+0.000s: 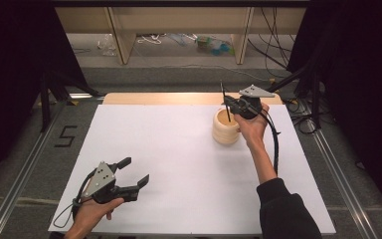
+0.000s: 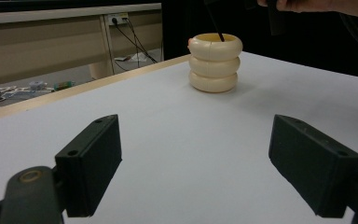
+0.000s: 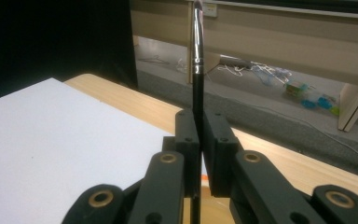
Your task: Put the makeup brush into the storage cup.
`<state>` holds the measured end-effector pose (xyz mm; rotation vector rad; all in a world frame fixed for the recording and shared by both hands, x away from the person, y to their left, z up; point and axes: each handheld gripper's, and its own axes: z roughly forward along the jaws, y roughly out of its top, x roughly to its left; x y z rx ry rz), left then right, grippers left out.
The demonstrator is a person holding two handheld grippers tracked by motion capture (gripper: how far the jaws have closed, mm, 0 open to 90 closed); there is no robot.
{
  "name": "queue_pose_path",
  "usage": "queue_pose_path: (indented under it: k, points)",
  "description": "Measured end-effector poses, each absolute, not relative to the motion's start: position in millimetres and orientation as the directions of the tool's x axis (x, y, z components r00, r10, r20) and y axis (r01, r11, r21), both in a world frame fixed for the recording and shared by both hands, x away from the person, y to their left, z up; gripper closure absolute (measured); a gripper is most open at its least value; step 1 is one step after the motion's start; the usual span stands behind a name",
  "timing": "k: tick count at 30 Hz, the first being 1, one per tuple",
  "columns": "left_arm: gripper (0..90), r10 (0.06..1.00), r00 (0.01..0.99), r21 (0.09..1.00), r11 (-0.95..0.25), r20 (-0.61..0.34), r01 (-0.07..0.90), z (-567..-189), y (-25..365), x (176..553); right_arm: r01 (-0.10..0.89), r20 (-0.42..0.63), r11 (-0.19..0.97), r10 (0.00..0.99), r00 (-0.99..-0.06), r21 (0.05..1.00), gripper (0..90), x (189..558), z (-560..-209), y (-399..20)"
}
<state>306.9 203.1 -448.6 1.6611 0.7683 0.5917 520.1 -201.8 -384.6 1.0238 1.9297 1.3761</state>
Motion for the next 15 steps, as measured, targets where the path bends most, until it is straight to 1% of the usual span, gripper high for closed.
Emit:
queue_pose_path:
  k: [10,11,13,15]
  points:
    - [16.8,0.753,0.658,0.976,-0.131,-0.018,0.176,-449,203,307,0.293,0.012,0.18,0.835,-0.55,0.939,85.3,520,-393,-205]
    - [16.8,0.753,0.658,0.976,-0.13,-0.019,0.176,-449,203,307,0.278,-0.002,0.183,0.838,-0.546,0.943,85.3,521,-394,-206]
    - [16.8,0.751,0.66,0.977,-0.125,-0.021,0.174,-449,203,307,0.302,0.022,0.175,0.835,-0.55,0.937,85.2,520,-394,-205]
    - [16.8,0.753,0.657,0.975,-0.131,-0.018,0.178,-449,203,307,0.278,-0.002,0.185,0.835,-0.55,0.943,85.3,521,-395,-205]
